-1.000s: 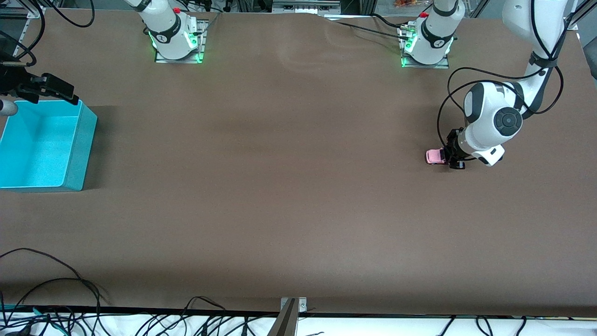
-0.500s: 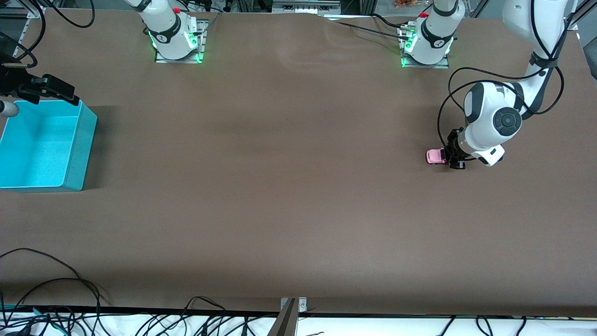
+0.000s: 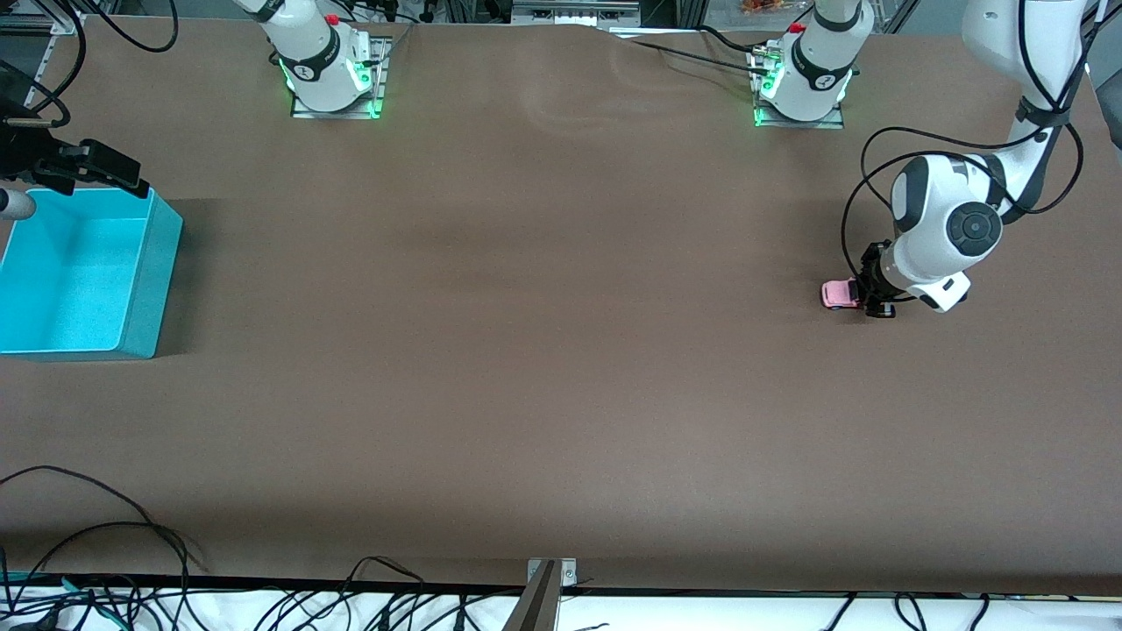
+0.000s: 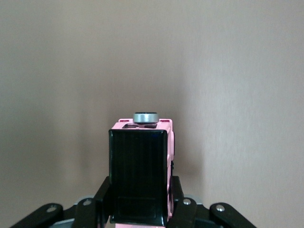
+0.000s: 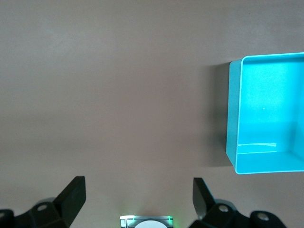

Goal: Wind and store pink jeep toy

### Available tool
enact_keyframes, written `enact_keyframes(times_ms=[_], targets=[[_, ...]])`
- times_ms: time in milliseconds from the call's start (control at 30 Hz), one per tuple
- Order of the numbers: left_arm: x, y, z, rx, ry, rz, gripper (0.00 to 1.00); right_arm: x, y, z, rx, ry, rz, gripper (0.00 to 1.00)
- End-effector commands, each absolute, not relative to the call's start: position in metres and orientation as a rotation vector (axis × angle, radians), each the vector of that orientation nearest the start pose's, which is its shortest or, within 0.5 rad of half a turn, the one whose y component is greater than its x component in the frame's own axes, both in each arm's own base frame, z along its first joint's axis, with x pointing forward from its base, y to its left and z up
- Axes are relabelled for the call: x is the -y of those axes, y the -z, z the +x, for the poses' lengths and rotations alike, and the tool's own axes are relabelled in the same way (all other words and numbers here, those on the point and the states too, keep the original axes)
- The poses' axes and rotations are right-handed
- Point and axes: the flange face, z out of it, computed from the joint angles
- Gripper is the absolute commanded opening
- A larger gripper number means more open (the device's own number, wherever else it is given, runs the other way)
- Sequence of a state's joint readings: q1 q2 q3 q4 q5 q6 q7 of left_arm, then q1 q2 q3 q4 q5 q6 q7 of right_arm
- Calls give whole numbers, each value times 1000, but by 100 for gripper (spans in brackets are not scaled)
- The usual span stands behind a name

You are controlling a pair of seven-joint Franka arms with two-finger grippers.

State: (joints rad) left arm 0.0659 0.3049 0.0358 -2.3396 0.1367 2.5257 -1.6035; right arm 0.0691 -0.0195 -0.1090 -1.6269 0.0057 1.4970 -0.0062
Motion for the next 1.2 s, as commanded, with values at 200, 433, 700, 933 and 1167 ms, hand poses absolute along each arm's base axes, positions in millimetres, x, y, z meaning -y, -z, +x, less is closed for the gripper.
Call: enact_keyframes(times_ms=[200,433,700,933,1167], targets=[[-92,-163,502,-2354,4,2327,19,17,-613,533,-46,-193,-3112,100],[-115,-155,497,-2363,-14,2331,19,14,-616,531,-40,-241,-3110,100],[-131,-152,499,-2375,-19,2319,19,8,-616,532,-21,-263,-3111,100],[-151,-150,495,-2354,-10,2347,19,8,-617,531,-16,-270,-3110,100],[-169,-148,494,-2337,-3,2362,19,3,-623,530,-6,-285,-3110,100]])
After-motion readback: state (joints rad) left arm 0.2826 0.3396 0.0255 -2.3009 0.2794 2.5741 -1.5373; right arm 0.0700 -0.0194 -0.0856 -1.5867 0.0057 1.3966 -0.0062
